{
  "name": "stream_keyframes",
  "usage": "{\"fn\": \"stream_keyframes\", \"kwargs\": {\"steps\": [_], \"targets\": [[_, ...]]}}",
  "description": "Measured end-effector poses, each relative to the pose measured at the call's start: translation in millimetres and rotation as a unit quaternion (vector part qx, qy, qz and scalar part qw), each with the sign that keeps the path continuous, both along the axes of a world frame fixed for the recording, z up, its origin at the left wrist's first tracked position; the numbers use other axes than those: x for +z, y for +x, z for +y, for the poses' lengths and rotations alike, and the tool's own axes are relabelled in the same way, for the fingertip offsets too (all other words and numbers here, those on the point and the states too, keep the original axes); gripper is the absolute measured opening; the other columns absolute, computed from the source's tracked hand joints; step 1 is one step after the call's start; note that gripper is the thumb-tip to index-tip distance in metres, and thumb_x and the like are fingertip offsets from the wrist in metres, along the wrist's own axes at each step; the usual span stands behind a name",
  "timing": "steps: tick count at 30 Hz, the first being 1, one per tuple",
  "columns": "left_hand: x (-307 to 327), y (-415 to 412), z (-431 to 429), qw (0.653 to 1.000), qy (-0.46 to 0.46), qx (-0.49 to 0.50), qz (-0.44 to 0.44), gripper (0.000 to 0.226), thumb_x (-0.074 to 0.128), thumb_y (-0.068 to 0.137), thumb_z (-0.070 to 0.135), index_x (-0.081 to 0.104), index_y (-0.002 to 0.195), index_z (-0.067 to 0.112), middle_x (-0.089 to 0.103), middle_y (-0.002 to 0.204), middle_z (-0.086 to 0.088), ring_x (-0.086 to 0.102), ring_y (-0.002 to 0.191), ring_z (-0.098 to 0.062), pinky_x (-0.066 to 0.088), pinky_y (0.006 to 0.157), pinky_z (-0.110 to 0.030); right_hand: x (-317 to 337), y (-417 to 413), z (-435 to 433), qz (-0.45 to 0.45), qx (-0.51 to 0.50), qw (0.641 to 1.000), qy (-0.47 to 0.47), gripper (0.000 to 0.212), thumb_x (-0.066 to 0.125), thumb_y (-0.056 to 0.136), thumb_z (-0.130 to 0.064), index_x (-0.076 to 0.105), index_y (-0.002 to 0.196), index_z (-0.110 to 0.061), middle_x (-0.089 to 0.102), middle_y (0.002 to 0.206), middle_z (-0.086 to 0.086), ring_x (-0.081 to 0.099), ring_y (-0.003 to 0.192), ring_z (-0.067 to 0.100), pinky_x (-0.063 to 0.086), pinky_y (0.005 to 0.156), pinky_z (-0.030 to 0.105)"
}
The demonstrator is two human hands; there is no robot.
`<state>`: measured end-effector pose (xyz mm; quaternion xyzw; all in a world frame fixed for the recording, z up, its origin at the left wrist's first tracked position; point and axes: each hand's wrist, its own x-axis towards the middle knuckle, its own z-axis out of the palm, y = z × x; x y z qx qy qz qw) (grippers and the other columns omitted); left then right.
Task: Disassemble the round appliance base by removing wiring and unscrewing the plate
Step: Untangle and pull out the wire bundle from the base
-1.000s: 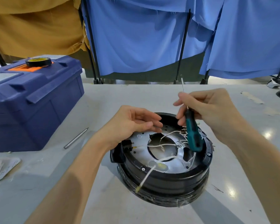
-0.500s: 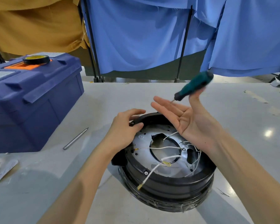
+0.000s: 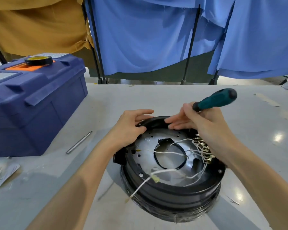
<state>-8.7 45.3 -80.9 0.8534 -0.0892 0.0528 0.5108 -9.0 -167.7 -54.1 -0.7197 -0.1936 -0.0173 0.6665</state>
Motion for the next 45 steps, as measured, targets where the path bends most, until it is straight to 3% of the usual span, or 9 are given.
{"fn": "stream_keyframes", "kwargs": {"steps": [3, 5, 10, 16, 21, 27, 33, 40, 45], "targets": [[9, 7, 3, 0.995, 0.010, -0.087, 0.043, 0.061, 0.058, 0.086, -0.011, 0.051, 0.136, 0.024, 0.067, 0.122, 0.007, 0.059, 0.115, 0.000, 0.045, 0.094, -0.012, 3, 14, -8, -0.074, -0.054, 0.987, -0.134, 0.031, 0.044, 0.101, -0.032, 0.057, 0.073, -0.030, 0.076, 0.096, -0.011, 0.067, 0.093, -0.002, 0.045, 0.078, 0.003], [15, 9, -2, 0.992, 0.037, -0.105, 0.059, 0.064, 0.063, 0.088, -0.001, 0.043, 0.141, 0.028, 0.066, 0.124, 0.007, 0.055, 0.121, -0.003, 0.041, 0.103, -0.019, 0, 26, -12, -0.101, -0.039, 0.964, -0.241, 0.028, 0.050, 0.099, -0.019, 0.057, 0.073, -0.026, 0.073, 0.096, -0.001, 0.065, 0.104, 0.012, 0.048, 0.082, 0.019], [45, -8, 3, 0.951, 0.286, 0.027, 0.111, 0.088, 0.078, 0.067, 0.053, 0.038, 0.142, 0.028, 0.055, 0.126, 0.002, 0.054, 0.116, -0.018, 0.044, 0.100, -0.034, -10, 30, -4, -0.160, -0.044, 0.886, -0.433, 0.023, 0.066, 0.090, -0.025, 0.052, 0.073, -0.018, 0.049, 0.062, -0.011, 0.052, 0.067, 0.022, 0.035, 0.054, 0.026], [66, -26, 8, 0.870, 0.408, 0.000, 0.278, 0.061, 0.087, 0.065, 0.021, 0.059, 0.116, 0.003, 0.071, 0.080, -0.013, 0.073, 0.065, -0.026, 0.060, 0.064, -0.034, 3, 21, -7, -0.090, -0.084, 0.871, -0.475, 0.037, 0.070, 0.081, -0.021, 0.048, 0.056, -0.004, 0.041, 0.048, 0.004, 0.039, 0.050, 0.023, 0.026, 0.044, 0.030], [57, -5, -9, 0.917, 0.367, -0.017, 0.154, 0.054, 0.084, 0.068, 0.009, 0.067, 0.118, 0.023, 0.070, 0.111, -0.005, 0.065, 0.104, -0.023, 0.051, 0.094, -0.038, 14, 12, -22, -0.050, -0.095, 0.841, -0.531, 0.034, 0.057, 0.090, -0.029, 0.041, 0.064, -0.014, 0.051, 0.059, 0.005, 0.051, 0.046, 0.024, 0.046, 0.051, 0.033], [52, -4, -19, 0.899, 0.428, 0.092, 0.035, 0.074, 0.079, 0.073, 0.043, 0.045, 0.137, 0.030, 0.049, 0.138, 0.000, 0.041, 0.131, -0.026, 0.034, 0.106, -0.051, 3, 12, -17, -0.072, -0.083, 0.947, -0.302, 0.033, 0.054, 0.091, -0.011, 0.042, 0.060, -0.012, 0.062, 0.069, 0.017, 0.063, 0.093, 0.044, 0.045, 0.067, 0.041], [52, -10, -14, 0.847, 0.517, 0.099, 0.071, 0.011, 0.067, 0.085, 0.023, 0.060, 0.079, 0.018, 0.060, 0.092, -0.005, 0.059, 0.091, -0.032, 0.045, 0.092, -0.053, -2, 16, -17, -0.088, -0.150, 0.914, -0.365, 0.034, 0.051, 0.088, -0.016, 0.044, 0.057, -0.004, 0.055, 0.058, 0.017, 0.048, 0.057, 0.028, 0.038, 0.056, 0.033], [24, 7, -30, 0.873, 0.467, 0.030, -0.136, 0.041, 0.057, 0.093, 0.034, 0.052, 0.134, 0.034, 0.020, 0.158, 0.004, 0.011, 0.145, -0.015, 0.015, 0.113, -0.052, 12, 12, -26, 0.013, -0.171, 0.950, -0.262, 0.037, 0.054, 0.088, -0.028, 0.064, 0.074, 0.005, 0.069, 0.053, 0.009, 0.067, 0.043, 0.025, 0.061, 0.057, 0.040], [37, -2, -36, 0.936, 0.306, -0.064, -0.162, 0.035, 0.077, 0.070, 0.049, 0.073, 0.098, 0.028, 0.060, 0.098, 0.012, 0.054, 0.095, -0.006, 0.036, 0.084, -0.024, 11, 5, -28, -0.004, -0.217, 0.974, -0.071, 0.045, 0.048, 0.093, -0.042, 0.062, 0.073, -0.004, 0.068, 0.056, 0.011, 0.064, 0.043, 0.029, 0.046, 0.037, 0.026]]}}
